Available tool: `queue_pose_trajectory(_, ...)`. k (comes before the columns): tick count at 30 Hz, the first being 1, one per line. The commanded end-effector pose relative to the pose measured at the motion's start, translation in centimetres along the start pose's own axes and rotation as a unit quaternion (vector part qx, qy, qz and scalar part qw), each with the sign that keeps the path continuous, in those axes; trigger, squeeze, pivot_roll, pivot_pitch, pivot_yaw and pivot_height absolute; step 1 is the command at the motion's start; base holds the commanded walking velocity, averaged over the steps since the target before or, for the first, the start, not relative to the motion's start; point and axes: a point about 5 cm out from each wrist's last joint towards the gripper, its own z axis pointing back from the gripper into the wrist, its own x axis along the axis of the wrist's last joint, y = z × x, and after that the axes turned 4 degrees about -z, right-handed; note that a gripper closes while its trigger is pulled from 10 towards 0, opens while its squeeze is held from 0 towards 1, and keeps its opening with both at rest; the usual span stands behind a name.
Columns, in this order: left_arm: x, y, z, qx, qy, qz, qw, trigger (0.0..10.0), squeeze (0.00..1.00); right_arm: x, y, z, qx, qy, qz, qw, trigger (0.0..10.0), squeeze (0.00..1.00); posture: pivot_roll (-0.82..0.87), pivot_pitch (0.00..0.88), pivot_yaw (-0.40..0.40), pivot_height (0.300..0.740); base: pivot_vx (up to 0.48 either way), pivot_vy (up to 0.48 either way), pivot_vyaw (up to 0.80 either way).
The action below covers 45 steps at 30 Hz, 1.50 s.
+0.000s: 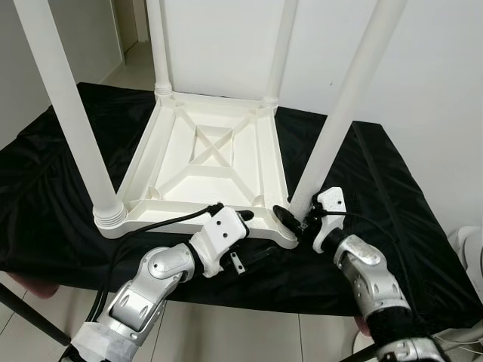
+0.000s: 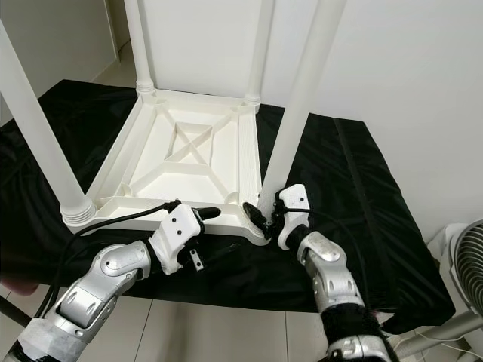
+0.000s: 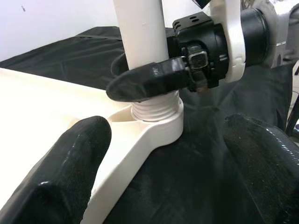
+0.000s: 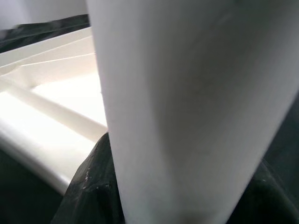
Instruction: Building children table
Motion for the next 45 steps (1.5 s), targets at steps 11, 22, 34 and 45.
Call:
queue_pose_trajectory(11, -0.2, -0.8, -0.2, -0.035, 0.0, 0.006, 0.999, 10.0, 0.0, 0.2, 1.3, 1.3, -0.252, -0.003, -0.03, 0.967, 10.0, 0.0, -0.06, 0.0, -0.087, 0.74, 0.0, 0.0, 0.0)
queue_pose_trajectory(22, -0.1, -0.8, -0.2, -0.037, -0.001, 0.004, 0.999, 10.0, 0.0, 0.5, 3.3, 1.5, -0.293, -0.016, -0.03, 0.956, 10.0, 0.0, -0.06, 0.0, -0.087, 0.74, 0.0, 0.0, 0.0)
queue_pose_trajectory(34, 0.5, -1.0, -0.5, -0.036, -0.015, 0.012, 0.999, 10.0, 0.0, 1.8, 2.9, 1.6, -0.172, -0.046, -0.075, 0.981, 10.0, 1.0, -0.05, 0.0, -0.101, 0.74, 0.0, 0.0, 0.0)
queue_pose_trajectory(45, 0.5, -1.1, -0.6, -0.038, -0.016, 0.014, 0.999, 10.0, 0.0, 0.5, 0.9, 2.4, 0.019, 0.016, 0.015, 1.0, 10.0, 0.0, -0.06, 0.0, -0.1, 0.74, 0.0, 0.0, 0.0)
